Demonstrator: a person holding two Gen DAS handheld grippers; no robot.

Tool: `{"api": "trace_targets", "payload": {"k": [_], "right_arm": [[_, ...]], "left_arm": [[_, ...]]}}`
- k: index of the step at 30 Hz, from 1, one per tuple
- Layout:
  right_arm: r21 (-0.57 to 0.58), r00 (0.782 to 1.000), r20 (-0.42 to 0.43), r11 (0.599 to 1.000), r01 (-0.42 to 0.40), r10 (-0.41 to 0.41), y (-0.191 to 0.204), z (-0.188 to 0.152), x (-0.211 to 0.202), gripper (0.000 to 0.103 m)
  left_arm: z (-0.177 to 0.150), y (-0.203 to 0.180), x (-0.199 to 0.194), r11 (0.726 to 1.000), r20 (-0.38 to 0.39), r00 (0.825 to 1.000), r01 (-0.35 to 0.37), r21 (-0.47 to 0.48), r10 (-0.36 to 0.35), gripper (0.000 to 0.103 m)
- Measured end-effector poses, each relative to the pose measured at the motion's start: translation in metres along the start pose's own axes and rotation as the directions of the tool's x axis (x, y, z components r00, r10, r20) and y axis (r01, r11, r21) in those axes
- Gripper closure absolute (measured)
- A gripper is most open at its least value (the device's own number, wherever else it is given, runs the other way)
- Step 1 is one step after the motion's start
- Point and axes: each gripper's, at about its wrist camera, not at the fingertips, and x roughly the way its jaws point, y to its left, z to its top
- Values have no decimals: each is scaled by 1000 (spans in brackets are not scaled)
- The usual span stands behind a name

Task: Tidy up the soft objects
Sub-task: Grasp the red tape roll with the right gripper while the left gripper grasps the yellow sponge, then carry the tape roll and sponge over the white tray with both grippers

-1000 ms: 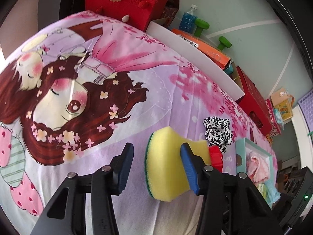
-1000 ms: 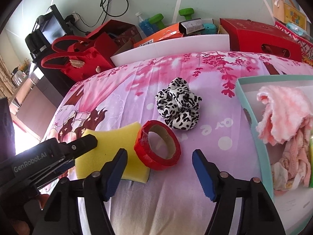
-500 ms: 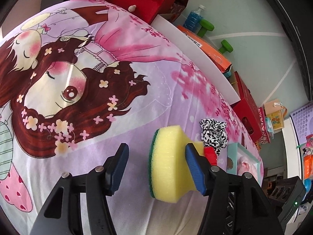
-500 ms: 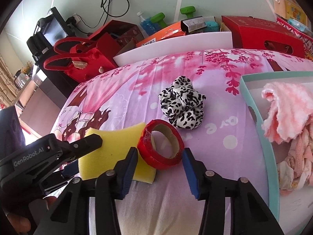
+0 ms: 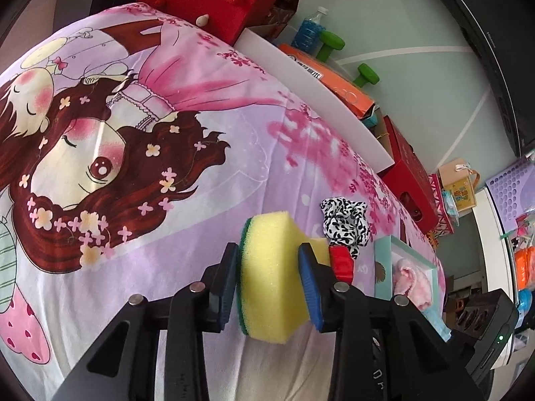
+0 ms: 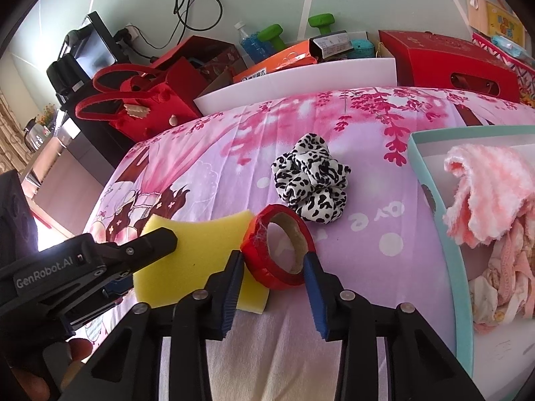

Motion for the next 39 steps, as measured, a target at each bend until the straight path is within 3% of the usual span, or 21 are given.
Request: {"api": "trace_targets", "payload": {"k": [2,4,11,21,31,39], "right_arm": [[3,1000,3,1000,-1,1,-1,0,-1,68],[1,1000,11,1000,-5,5,0,0,-4,78],[-4,1000,25,1000,9,-9,0,1,-8,84],[-4,997,73,1000,24,-23,-3,4,-24,84],[-11,989,144,999,43,-41,-3,10,-53,84],[-20,983,172,997,72,-68,-4,12,-66,84]], "left_arm": [[0,0,-2,1000,6,1000,4,2,-4,67],[0,1,-3,1000,11,1000,10,-2,-10,67],[1,3,-8,1000,30,1000,2,-6,-2,67],[3,-4,-22,999,73,997,27,22,-28,68],[8,-17,-56,995,171,981,79,59,-88,68],[7,-27,-63,992,196,974,97,84,-111,68]]}}
